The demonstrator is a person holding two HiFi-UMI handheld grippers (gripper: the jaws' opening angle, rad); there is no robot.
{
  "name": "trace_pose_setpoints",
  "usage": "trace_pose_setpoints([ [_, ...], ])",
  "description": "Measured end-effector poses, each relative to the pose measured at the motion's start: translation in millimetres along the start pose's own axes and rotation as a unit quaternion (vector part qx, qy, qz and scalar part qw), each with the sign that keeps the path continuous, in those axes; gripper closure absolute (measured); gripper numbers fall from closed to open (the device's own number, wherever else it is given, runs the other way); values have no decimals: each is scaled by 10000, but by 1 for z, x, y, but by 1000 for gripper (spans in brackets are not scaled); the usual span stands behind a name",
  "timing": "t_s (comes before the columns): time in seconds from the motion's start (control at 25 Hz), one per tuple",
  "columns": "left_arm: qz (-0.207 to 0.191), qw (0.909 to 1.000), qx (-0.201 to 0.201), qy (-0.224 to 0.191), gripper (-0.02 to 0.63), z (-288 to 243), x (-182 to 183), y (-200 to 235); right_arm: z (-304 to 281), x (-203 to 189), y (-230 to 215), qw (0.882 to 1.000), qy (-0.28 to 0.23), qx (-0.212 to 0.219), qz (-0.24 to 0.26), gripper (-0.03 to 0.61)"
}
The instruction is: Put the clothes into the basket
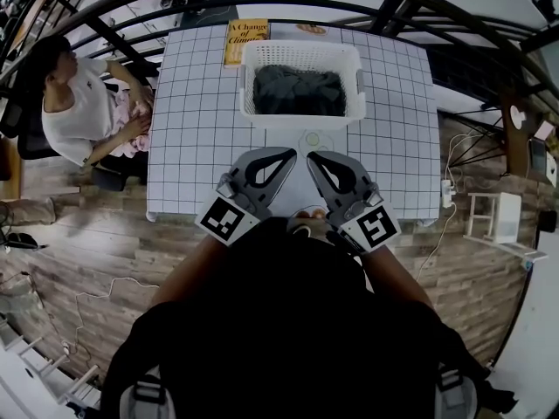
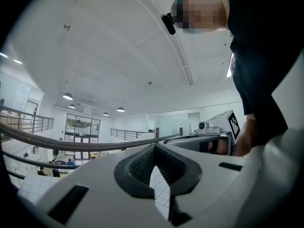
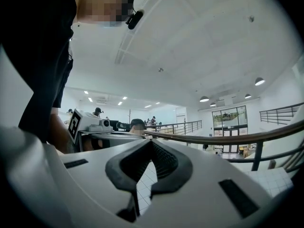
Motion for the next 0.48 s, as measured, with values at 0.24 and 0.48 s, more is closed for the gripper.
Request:
trace_pose_setpoints([
  [0.24, -25, 10000, 3, 21, 611, 1, -2, -2, 0, 0, 2, 10000, -14, -14, -29, 561],
  [0.48, 4, 10000, 5, -3, 611, -1, -3, -1, -2, -5, 1, 10000, 14, 6, 1, 561],
])
Point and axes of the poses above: the fingertips, and each gripper's own axes: z backward along the fingers, y to its left, x out of its top, the point moved 9 cm from there along z, backward along the fingers, and after that the axes turned 9 degrees about z, right-handed, at the moved point
